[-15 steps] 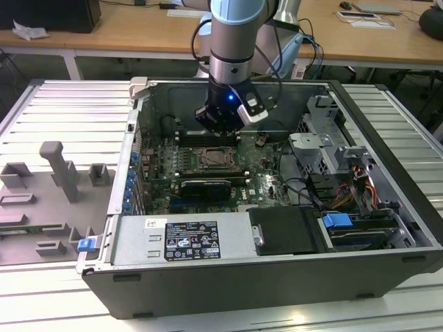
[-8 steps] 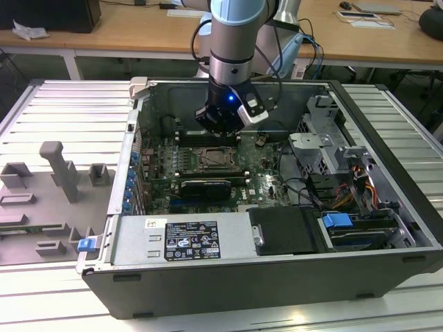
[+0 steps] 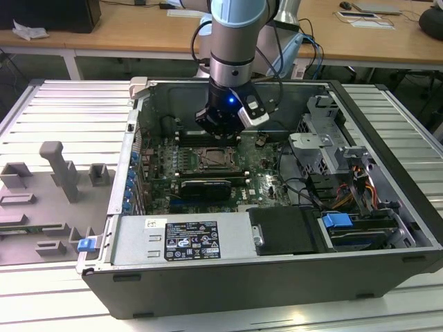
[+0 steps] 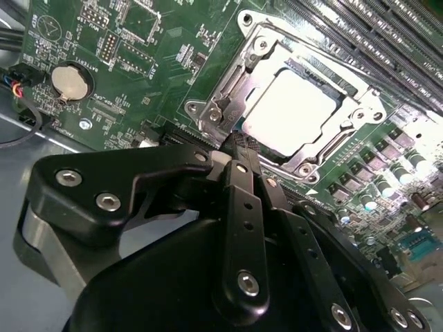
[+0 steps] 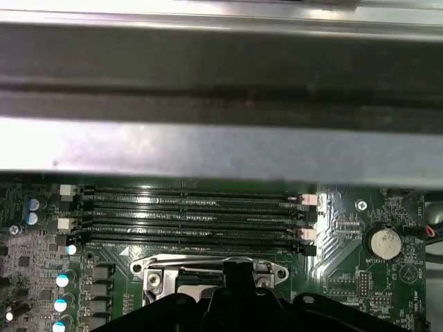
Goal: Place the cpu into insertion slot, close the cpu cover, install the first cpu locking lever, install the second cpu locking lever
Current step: 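Install the second cpu locking lever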
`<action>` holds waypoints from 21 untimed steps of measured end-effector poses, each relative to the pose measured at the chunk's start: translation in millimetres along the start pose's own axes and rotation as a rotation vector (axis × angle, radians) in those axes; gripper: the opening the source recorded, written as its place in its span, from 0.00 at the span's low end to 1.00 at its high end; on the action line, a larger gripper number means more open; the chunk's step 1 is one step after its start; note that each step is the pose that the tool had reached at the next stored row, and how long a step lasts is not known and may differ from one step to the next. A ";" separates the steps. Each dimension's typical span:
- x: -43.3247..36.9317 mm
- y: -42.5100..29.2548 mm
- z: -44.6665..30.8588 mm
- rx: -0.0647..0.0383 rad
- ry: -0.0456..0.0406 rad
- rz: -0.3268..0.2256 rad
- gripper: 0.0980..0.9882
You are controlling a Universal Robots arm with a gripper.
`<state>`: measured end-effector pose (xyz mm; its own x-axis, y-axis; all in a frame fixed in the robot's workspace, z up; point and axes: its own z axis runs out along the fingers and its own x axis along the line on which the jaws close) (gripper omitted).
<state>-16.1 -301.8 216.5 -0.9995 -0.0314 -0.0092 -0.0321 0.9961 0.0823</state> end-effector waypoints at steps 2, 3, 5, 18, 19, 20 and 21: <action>0.0 -1.6 -0.1 0.000 0.0000 0.000 0.01; 0.1 -2.9 -0.2 0.000 -0.0001 0.000 0.01; 0.1 -3.1 -2.4 0.000 0.0000 0.000 0.01; 0.5 -17.5 -14.6 0.000 0.0000 0.000 0.01; 0.5 -17.4 -16.7 0.000 0.0000 0.000 0.01; 0.4 -17.4 -18.5 0.000 0.0000 0.000 0.01; 0.4 -17.8 -19.9 0.000 0.0000 0.000 0.01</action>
<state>-16.1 -321.2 234.9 -0.9995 -0.0316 -0.0093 -0.0322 0.9961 0.0823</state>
